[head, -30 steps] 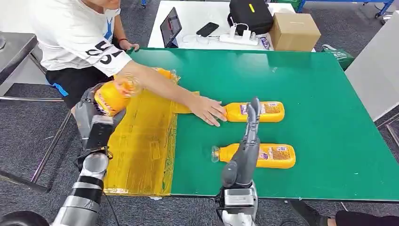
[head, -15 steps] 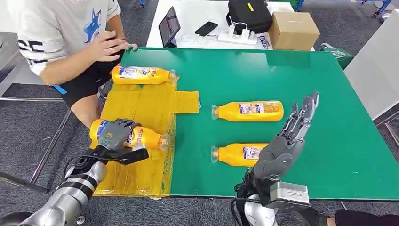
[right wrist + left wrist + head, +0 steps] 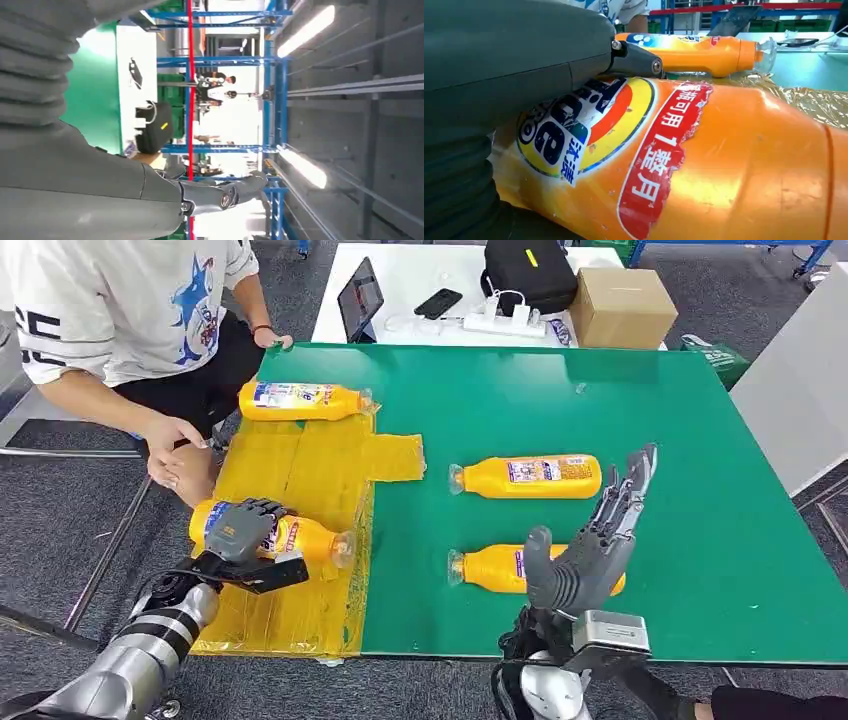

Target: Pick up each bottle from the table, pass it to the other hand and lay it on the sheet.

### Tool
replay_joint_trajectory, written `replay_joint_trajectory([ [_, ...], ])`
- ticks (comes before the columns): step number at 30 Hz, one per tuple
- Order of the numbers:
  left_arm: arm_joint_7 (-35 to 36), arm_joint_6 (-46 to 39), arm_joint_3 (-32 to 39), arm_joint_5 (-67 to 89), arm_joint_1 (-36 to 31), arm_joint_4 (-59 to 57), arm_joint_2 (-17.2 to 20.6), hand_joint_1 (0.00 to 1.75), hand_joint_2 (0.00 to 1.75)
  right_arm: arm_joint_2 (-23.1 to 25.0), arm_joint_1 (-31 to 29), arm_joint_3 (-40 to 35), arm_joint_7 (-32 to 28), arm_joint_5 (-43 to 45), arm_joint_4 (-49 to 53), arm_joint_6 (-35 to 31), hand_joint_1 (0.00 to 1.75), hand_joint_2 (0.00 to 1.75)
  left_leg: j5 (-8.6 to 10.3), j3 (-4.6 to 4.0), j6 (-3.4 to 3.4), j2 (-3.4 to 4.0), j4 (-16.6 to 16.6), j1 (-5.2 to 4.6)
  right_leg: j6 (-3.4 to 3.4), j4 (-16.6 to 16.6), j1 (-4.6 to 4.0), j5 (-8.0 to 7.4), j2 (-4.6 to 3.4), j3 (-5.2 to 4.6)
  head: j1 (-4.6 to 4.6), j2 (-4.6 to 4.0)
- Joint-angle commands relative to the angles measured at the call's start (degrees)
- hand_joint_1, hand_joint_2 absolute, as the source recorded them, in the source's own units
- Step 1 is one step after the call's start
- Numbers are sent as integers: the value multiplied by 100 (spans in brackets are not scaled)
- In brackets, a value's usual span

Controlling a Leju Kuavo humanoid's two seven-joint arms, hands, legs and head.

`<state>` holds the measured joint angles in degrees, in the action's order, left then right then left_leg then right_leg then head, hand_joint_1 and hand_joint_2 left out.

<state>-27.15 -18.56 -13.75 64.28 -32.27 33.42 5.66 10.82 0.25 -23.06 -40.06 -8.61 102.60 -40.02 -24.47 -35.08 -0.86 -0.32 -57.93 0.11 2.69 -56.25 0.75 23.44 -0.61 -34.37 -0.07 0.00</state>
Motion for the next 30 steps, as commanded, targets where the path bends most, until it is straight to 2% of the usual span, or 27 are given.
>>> replay_joint_trajectory([
  [1,29,109,-176,-7,84,-372,99,175,175,-174,-199,-72,6,52,-505,19,0,175,-7,29,4,20,9,4,-8,12,-6,-1,-13,24,-2,0],
  [3,37,111,-158,-31,103,-365,79,175,175,-170,-193,-77,6,53,-514,18,0,175,-6,26,3,18,8,4,-6,10,-5,-1,-13,22,0,0],
  [4,31,175,-116,-100,123,-340,61,3,175,-167,-189,-84,6,65,-521,30,0,175,-4,21,1,14,7,1,-4,7,-2,-1,-10,18,0,0],
  [5,11,213,-56,-195,161,-266,34,0,175,-165,-188,-97,6,68,-563,60,0,175,-6,32,3,21,9,5,-7,12,-6,-2,-14,28,0,0],
  [6,6,214,-47,-218,186,-222,16,0,0,-158,-183,-100,6,63,-593,66,0,175,-5,30,3,17,9,3,-6,11,-4,-1,-11,26,0,0],
  [14,-177,946,63,-738,357,129,30,0,0,-81,-242,-71,6,76,-997,343,0,175,-10,40,5,18,9,9,-11,16,-12,0,-11,39,0,0],
  [18,-135,885,-80,-634,361,144,103,0,0,-80,-260,-72,6,34,-1062,347,0,175,-3,27,2,-9,8,1,-5,9,-2,0,6,33,0,0],
  [19,-135,885,-80,-634,361,144,103,0,0,-80,-260,-72,6,34,-1062,347,0,175,-9,45,6,9,12,10,-14,20,-12,-3,-5,50,0,0],
  [22,-136,920,-59,-689,343,118,79,0,0,-84,-253,-69,6,23,-1083,377,0,175,-2,27,1,-13,8,0,-5,8,0,0,11,33,0,0],
  [26,-249,1024,68,-947,405,140,25,0,0,-64,-270,-57,6,14,-1157,397,0,175,-5,38,4,-5,10,3,-9,13,-5,1,5,43,0,0],
  [30,-560,1785,457,-1868,594,436,-110,0,0,-27,-282,-32,6,-9,-1235,464,0,175,-5,38,3,-6,11,2,-8,13,-4,0,6,43,0,0],
])
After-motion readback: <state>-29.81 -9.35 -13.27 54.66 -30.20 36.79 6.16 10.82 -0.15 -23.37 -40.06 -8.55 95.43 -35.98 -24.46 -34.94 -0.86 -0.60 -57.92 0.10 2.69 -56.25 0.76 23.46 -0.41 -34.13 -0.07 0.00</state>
